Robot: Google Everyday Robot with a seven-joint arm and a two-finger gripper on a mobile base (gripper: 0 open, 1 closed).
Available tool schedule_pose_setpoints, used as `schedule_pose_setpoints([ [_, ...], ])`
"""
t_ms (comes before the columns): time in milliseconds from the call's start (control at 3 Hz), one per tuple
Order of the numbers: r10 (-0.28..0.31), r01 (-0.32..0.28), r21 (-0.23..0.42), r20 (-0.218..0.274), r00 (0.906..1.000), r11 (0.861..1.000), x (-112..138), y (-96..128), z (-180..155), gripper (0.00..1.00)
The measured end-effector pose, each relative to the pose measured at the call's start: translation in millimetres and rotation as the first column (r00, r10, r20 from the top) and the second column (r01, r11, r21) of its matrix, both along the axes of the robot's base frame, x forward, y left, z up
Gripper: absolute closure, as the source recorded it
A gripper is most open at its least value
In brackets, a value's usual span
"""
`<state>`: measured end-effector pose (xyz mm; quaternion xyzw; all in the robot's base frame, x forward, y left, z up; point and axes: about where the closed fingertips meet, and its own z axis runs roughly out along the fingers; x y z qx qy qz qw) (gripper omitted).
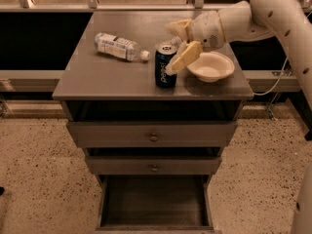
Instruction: Pick pepsi can from bottom drawer and place on counter
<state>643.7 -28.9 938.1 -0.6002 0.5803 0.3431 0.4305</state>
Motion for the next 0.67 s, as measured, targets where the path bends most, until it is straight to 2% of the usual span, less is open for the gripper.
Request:
schedule_pose_setpoints([
  [333, 0.065, -0.065, -0.008, 0.108, 0.992, 0.998, -15.1, -13.4, 33.4, 0.0],
  [667, 0.065, -0.065, -0.008, 0.108, 0.992, 0.998, -15.1, -13.4, 33.4, 0.0],
])
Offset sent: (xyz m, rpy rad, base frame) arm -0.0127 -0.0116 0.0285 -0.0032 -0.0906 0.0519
